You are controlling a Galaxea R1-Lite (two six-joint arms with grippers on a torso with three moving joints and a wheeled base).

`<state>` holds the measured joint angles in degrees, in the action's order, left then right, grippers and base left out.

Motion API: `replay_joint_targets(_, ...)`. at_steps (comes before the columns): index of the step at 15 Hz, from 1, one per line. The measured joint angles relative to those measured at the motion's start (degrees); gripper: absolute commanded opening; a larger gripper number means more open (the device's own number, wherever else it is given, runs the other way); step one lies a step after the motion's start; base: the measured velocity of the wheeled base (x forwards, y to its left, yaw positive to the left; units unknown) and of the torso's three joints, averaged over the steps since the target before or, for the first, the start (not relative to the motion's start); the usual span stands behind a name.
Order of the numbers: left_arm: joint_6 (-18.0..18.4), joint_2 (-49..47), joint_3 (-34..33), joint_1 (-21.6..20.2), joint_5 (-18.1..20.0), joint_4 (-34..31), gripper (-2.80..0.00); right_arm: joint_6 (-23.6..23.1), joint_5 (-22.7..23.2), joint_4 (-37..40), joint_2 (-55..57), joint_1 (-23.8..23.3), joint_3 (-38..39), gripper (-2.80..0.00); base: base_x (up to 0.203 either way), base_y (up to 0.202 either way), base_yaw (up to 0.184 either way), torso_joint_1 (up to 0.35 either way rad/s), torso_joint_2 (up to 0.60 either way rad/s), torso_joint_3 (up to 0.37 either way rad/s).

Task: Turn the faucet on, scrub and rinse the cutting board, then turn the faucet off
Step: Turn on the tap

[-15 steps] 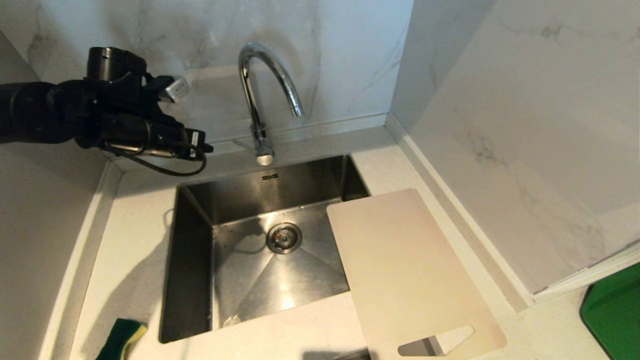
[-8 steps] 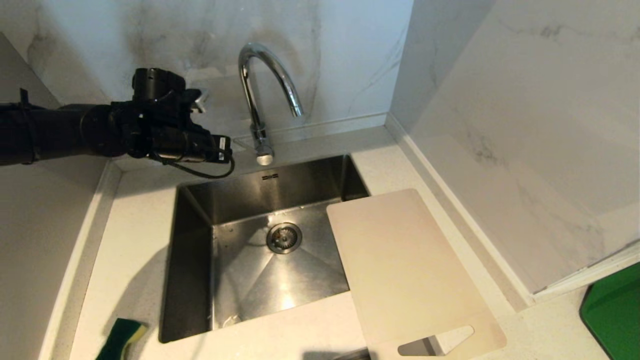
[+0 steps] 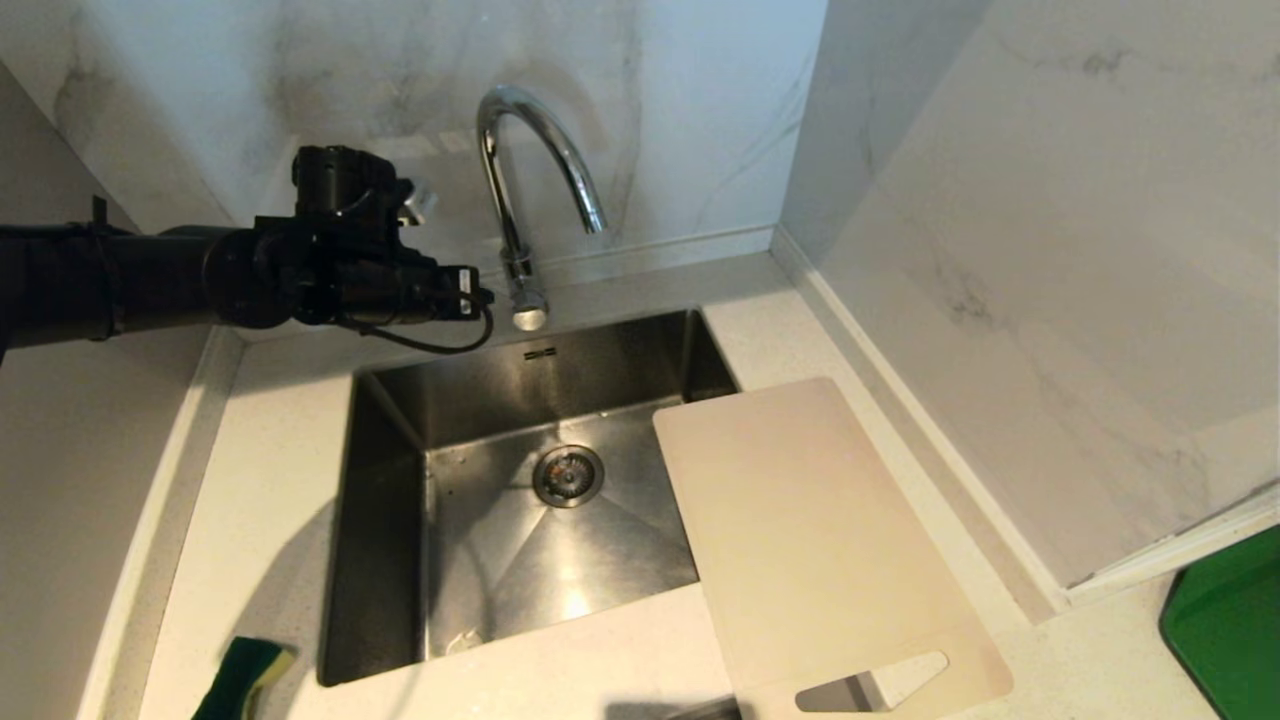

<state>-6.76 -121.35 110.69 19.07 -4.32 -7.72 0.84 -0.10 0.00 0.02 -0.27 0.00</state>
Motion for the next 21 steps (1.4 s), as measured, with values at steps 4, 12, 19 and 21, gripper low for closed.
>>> replay_joint_targets(4, -1.39, 1.40, -1.57, 0.78, -0.12, 0.00, 0.00, -0.04, 0.00, 0.00, 0.00, 0.00, 0.00, -2.80, 0.000, 0.000, 0.000, 0.000, 0.00, 0.000)
replay_joint_targets(12, -9.49, 3.27, -3.28, 2.33, -7.94, 0.06, 0.00, 0.00, 0.00, 0.00, 0.00, 0.00, 0.00, -2.80, 0.000, 0.000, 0.000, 0.000, 0.00, 0.000)
replay_joint_targets(19, -22.22, 4.04, -3.22, 5.14, -18.91, 0.11, 0.00, -0.01, -0.01, 0.00, 0.00, 0.00, 0.00, -2.80, 0.000, 0.000, 0.000, 0.000, 0.00, 0.000)
replay_joint_targets(21, -24.79, 4.02, -3.13, 5.94, -23.06, 0.17, 0.00, -0.02, 0.02, 0.00, 0.00, 0.00, 0.00, -2.80, 0.000, 0.000, 0.000, 0.000, 0.00, 0.000)
